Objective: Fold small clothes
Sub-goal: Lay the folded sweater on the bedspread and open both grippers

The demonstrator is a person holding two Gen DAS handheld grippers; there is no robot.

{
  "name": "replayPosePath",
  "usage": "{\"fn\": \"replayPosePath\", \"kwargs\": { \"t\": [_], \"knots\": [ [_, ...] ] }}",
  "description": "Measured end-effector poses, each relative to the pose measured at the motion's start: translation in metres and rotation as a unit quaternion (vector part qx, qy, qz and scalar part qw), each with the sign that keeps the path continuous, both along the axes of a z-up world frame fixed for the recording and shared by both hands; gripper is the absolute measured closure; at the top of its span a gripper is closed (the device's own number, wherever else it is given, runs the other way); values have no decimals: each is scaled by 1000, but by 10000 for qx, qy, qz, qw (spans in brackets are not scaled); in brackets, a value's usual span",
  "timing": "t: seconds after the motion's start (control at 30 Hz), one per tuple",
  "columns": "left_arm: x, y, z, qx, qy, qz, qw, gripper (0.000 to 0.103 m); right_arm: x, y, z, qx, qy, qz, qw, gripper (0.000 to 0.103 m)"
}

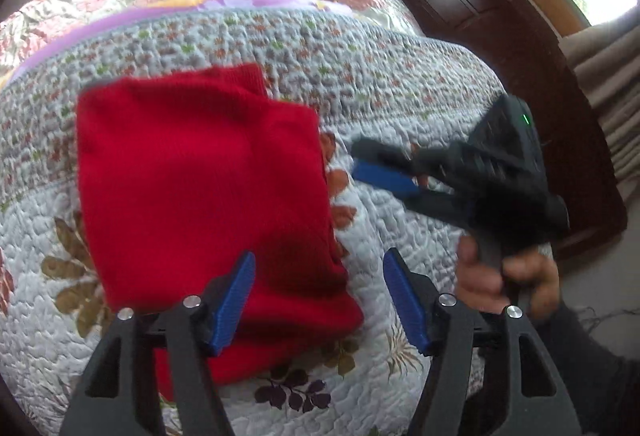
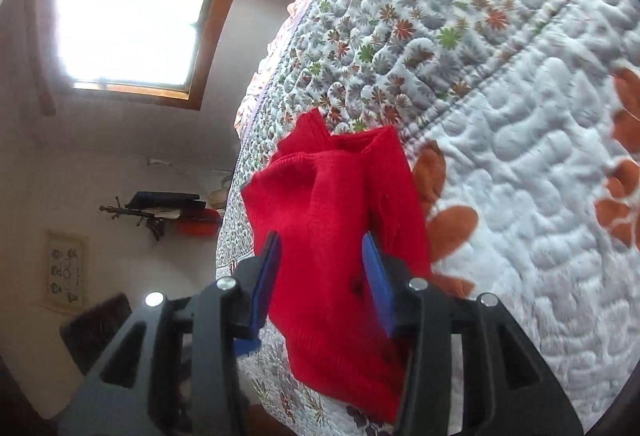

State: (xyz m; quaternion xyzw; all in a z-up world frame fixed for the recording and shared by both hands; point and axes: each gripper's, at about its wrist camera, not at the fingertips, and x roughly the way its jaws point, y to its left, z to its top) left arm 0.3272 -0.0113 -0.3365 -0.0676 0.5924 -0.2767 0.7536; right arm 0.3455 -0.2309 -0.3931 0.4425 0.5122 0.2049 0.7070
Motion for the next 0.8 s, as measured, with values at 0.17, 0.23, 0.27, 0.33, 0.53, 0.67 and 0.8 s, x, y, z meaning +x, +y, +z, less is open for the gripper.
{"fn": "replayPosePath", "kwargs": {
  "t": [0.17, 0.23, 0.27, 0.33, 0.53, 0.67, 0.8],
  "knots": [
    [-15, -14, -26, -344, 199, -348, 9986, 37, 29, 12, -7, -157, -41, 295, 9994, 85],
    [-14, -19, -33, -467, 264, -463, 9975, 38, 32, 13, -1, -437, -235, 365, 9981, 97],
    [-14, -21, -37, -507, 307, -526, 9969, 38, 32, 12, 3, -520, -360, 333, 9974, 98],
    [-15, -26, -46, -611, 418, -656, 9951, 39, 33, 2, 9, -648, -562, 200, 9961, 99],
    [-18, -33, -73, -593, 745, -775, 9924, 42, 44, -4, -28, -768, -154, 41, 9969, 87],
    [-17, -29, -59, -791, 691, -734, 9918, 42, 25, -9, -4, -674, -267, 1, 9974, 80],
    [-8, -13, -38, -1071, 558, -629, 9907, 42, -18, 11, 11, -741, -240, 474, 9958, 80]
  ]
}}
